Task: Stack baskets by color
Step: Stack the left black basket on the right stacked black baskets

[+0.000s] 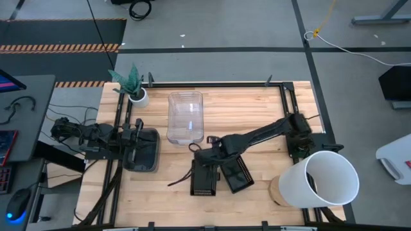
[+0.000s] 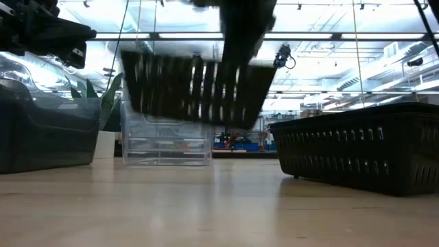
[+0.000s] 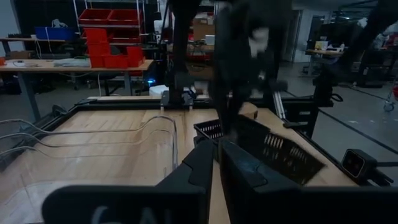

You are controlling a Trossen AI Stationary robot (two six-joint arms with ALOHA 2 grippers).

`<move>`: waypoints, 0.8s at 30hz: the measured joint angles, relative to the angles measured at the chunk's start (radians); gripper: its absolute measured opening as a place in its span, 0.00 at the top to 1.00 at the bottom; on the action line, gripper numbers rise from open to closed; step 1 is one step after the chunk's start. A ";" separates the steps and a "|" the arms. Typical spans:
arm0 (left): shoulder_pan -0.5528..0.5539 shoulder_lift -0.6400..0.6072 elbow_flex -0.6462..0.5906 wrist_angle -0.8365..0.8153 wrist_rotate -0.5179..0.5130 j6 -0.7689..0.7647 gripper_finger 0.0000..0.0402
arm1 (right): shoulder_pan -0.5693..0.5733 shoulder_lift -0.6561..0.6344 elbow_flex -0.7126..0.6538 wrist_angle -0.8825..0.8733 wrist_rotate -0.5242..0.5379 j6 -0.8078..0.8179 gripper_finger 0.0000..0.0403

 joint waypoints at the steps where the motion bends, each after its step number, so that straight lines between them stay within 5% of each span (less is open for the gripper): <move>1: 0.000 0.000 0.000 0.000 -0.001 0.000 0.92 | 0.000 -0.026 0.000 -0.003 0.007 -0.008 0.98; 11: 0.000 0.000 0.000 0.000 0.000 0.000 0.93 | 0.016 -0.234 0.001 -0.246 -0.020 -0.217 0.98; 16: 0.000 0.000 0.000 0.000 0.000 0.000 0.91 | 0.021 -0.250 0.000 -0.398 -0.008 -0.247 0.98; 24: 0.000 0.000 0.000 0.000 0.000 0.000 0.93 | 0.045 -0.231 -0.105 -0.374 -0.008 -0.364 0.98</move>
